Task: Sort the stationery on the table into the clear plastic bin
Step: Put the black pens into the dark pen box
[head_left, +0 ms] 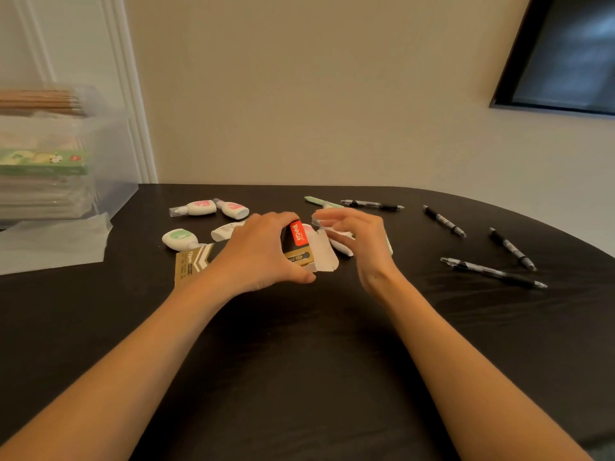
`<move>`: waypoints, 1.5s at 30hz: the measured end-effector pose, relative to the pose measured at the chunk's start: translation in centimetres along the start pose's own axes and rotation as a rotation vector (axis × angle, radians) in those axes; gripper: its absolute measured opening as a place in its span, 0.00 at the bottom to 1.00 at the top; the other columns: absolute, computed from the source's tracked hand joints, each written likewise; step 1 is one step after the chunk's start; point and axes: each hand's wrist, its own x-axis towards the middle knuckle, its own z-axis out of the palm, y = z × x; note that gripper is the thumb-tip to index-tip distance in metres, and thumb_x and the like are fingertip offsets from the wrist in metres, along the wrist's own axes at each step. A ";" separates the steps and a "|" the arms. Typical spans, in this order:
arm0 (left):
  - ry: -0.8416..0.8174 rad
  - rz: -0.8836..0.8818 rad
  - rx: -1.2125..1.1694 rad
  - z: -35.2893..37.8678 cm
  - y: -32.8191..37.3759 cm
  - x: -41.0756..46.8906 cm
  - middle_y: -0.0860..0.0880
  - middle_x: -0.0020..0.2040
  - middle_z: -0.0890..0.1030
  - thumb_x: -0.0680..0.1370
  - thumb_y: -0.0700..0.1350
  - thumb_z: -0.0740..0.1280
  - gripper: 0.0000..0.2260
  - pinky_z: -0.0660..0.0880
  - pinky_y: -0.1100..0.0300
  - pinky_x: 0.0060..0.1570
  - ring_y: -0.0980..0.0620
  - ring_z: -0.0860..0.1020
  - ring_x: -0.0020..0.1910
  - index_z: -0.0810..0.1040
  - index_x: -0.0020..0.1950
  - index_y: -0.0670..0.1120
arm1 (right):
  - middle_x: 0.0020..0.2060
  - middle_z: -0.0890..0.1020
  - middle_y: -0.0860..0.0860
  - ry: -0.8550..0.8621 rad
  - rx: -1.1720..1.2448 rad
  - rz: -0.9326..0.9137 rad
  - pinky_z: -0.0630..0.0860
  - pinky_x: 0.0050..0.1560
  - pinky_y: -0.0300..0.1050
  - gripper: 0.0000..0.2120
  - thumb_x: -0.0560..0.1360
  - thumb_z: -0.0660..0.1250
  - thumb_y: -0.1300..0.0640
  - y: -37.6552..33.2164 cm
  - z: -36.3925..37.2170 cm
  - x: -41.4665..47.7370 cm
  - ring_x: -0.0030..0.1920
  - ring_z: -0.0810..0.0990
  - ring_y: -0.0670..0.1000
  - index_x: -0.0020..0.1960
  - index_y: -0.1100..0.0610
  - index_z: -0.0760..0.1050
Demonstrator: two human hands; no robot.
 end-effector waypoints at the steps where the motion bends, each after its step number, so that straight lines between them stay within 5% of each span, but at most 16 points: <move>1: 0.013 -0.002 0.017 0.1 0.4 0.1 0.50 0.67 0.70 0.66 0.55 0.76 0.40 0.68 0.55 0.62 0.50 0.67 0.65 0.61 0.72 0.50 | 0.48 0.81 0.51 0.060 0.021 0.029 0.75 0.55 0.41 0.15 0.73 0.58 0.70 0.2 -0.6 0.2 0.54 0.77 0.47 0.41 0.57 0.81; 4: 0.070 0.021 0.052 1.0 2.4 0.7 0.49 0.65 0.71 0.64 0.57 0.76 0.41 0.69 0.51 0.63 0.50 0.68 0.63 0.62 0.72 0.49 | 0.51 0.81 0.53 0.220 -0.095 0.065 0.74 0.54 0.38 0.14 0.74 0.58 0.68 1.1 -3.3 0.5 0.52 0.77 0.46 0.43 0.58 0.81; 9: 0.079 0.084 0.110 3.1 5.9 1.8 0.50 0.68 0.68 0.66 0.59 0.74 0.42 0.64 0.51 0.65 0.49 0.65 0.67 0.58 0.74 0.49 | 0.62 0.74 0.53 0.398 -0.839 0.007 0.65 0.62 0.45 0.15 0.76 0.60 0.61 2.9 -9.0 -0.6 0.66 0.66 0.53 0.62 0.56 0.75; 13: 0.050 0.122 0.184 4.7 8.3 3.0 0.49 0.71 0.66 0.67 0.60 0.73 0.42 0.61 0.49 0.67 0.48 0.63 0.69 0.57 0.74 0.49 | 0.66 0.69 0.58 0.423 -1.226 0.281 0.57 0.71 0.56 0.20 0.76 0.60 0.56 3.9 -13.7 -1.2 0.69 0.61 0.59 0.67 0.60 0.68; 18: 0.020 0.114 0.208 6.2 10.8 3.9 0.49 0.71 0.65 0.68 0.60 0.72 0.42 0.61 0.49 0.67 0.48 0.62 0.70 0.56 0.75 0.49 | 0.57 0.75 0.57 0.302 -1.256 0.372 0.61 0.70 0.58 0.13 0.78 0.59 0.56 4.7 -16.0 -1.4 0.60 0.73 0.58 0.58 0.60 0.75; 24: 0.024 0.091 0.198 7.2 12.1 4.4 0.49 0.71 0.66 0.68 0.60 0.72 0.41 0.64 0.51 0.65 0.48 0.63 0.70 0.56 0.75 0.49 | 0.58 0.73 0.56 0.255 -1.231 0.320 0.68 0.64 0.55 0.10 0.78 0.61 0.57 4.2 -15.5 -1.5 0.61 0.70 0.57 0.58 0.58 0.72; 33: 0.041 0.053 0.252 6.9 12.0 4.8 0.48 0.72 0.65 0.69 0.59 0.72 0.41 0.63 0.50 0.66 0.46 0.62 0.71 0.55 0.75 0.48 | 0.55 0.76 0.52 0.103 -1.238 -0.005 0.70 0.59 0.48 0.10 0.79 0.59 0.59 3.2 -13.5 -1.8 0.55 0.74 0.51 0.59 0.55 0.70; 36: 0.057 0.026 0.261 5.9 10.9 4.6 0.47 0.71 0.65 0.69 0.58 0.72 0.42 0.62 0.49 0.67 0.46 0.62 0.70 0.56 0.75 0.48 | 0.53 0.77 0.52 0.199 -1.061 -0.050 0.72 0.58 0.47 0.10 0.79 0.60 0.57 3.0 -12.8 -1.8 0.52 0.75 0.49 0.59 0.56 0.73; 41: 0.084 -0.025 0.273 3.6 7.8 3.7 0.48 0.70 0.66 0.68 0.57 0.73 0.41 0.63 0.49 0.66 0.46 0.64 0.69 0.56 0.75 0.49 | 0.42 0.78 0.49 0.241 -0.501 0.014 0.72 0.40 0.34 0.05 0.77 0.64 0.56 1.5 -9.2 -1.5 0.38 0.75 0.43 0.51 0.55 0.75; 45: 0.092 -0.084 0.280 1.4 4.9 2.6 0.47 0.69 0.68 0.68 0.58 0.73 0.41 0.65 0.50 0.64 0.46 0.65 0.68 0.57 0.75 0.48 | 0.34 0.77 0.51 0.207 0.144 0.164 0.73 0.33 0.37 0.06 0.77 0.63 0.59 -0.5 -6.3 -1.4 0.31 0.74 0.45 0.45 0.59 0.77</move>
